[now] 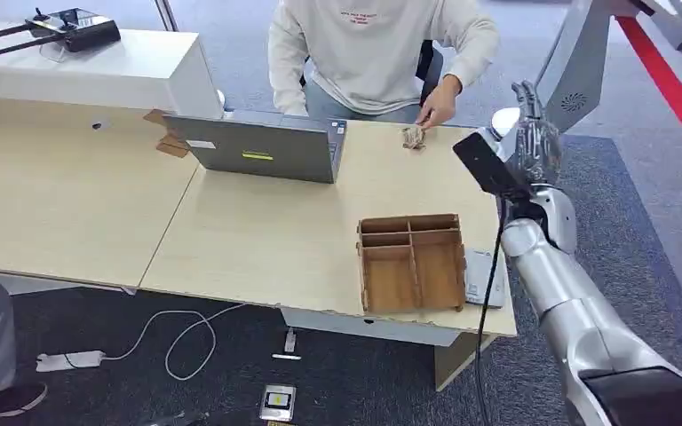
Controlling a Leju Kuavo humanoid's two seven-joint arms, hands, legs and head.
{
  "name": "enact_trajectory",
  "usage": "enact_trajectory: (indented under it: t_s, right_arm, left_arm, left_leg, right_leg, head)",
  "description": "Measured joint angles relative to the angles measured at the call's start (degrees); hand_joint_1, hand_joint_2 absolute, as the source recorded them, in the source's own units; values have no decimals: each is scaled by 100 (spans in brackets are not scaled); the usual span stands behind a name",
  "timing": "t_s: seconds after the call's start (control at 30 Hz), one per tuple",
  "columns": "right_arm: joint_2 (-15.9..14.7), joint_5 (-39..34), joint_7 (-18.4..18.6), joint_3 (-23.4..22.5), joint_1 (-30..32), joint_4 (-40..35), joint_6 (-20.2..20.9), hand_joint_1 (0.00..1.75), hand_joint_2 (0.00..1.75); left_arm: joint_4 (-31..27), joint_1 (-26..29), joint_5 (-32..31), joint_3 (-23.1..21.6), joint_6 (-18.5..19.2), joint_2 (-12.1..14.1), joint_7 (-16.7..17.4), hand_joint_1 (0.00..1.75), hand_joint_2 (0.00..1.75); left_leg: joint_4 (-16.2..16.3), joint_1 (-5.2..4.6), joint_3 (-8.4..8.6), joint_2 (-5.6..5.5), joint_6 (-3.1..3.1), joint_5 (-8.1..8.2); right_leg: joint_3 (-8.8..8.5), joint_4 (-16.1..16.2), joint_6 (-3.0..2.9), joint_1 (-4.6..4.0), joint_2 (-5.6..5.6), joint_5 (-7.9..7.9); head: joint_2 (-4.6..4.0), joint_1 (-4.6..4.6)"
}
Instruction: Pass the card to the sensor for recognition and then transmit it.
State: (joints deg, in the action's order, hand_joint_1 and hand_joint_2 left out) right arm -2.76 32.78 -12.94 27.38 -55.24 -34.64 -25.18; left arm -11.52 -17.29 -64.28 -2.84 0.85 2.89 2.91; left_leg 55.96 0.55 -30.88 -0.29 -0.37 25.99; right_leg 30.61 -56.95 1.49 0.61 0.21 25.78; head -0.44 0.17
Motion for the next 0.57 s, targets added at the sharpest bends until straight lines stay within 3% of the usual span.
enact_trajectory:
  t_s: [0.2, 0.27, 0.4, 0.57]
  right_arm:
    - [-457, -96, 125, -310, 216, -65, -149, 0, 175]
    - [-832, -166, 179, -587, 424, -39, -271, 0, 175]
    - [-1202, -278, 282, -865, 705, 57, -347, 0, 175]
    - [-1691, -627, 273, -1265, 1139, 290, -485, 0, 175]
  left_arm:
    - [0, 55, 127, 20, -96, 24, 15, 0, 175]
    - [0, 146, 194, 46, -159, 24, 37, 0, 175]
    - [2, 277, 282, 59, -243, 63, 70, 0, 175]
    - [2, 356, 387, 90, -363, 66, 103, 0, 175]
  left_leg:
    - [2, 5, 7, -1, 2, 2]
    - [2, 4, 2, -39, 4, 3]
    - [2, -2, 0, 7, 9, 10]
    - [3, -2, 3, -10, 10, 12]
  right_leg:
    - [3, 6, 3, -1, 0, 4]
    - [-17, 7, 9, -1, -39, 9]
    - [8, 7, 5, 1, 8, 3]
    - [-4, 12, 10, 7, -10, 9]
  head:
    - [0, -7]
    - [0, 4]
    - [0, -2]
    - [0, 0]
